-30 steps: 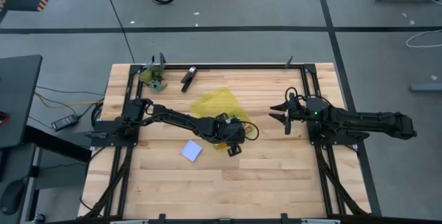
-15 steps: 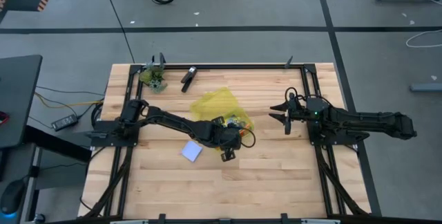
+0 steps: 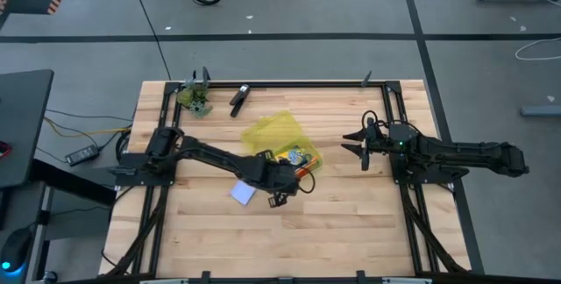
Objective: Pack school essentials
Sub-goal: Put the blue sticky notes into the yellow supply box
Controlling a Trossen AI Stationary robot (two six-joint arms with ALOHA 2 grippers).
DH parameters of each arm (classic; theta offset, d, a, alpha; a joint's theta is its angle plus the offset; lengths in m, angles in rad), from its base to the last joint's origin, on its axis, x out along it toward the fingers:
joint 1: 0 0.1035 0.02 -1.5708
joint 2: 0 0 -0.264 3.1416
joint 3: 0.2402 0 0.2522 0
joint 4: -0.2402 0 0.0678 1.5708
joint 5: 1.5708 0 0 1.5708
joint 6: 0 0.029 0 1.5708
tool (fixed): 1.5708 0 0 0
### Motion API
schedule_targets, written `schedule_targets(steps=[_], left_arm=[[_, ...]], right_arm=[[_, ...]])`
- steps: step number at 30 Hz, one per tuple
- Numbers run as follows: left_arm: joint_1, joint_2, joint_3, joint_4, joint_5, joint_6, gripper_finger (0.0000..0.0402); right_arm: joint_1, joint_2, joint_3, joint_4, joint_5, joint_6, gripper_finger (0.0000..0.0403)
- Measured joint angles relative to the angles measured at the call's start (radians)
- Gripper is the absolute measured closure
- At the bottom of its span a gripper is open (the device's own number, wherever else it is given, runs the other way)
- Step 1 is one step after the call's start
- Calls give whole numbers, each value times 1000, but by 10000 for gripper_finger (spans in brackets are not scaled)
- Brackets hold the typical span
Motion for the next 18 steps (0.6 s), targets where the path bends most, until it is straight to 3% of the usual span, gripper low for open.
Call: schedule_targets(steps=[18], left_arm=[[-65, -27, 0, -213, -98, -161, 329]], right_arm=[[0, 0, 0, 0, 0, 0, 246]])
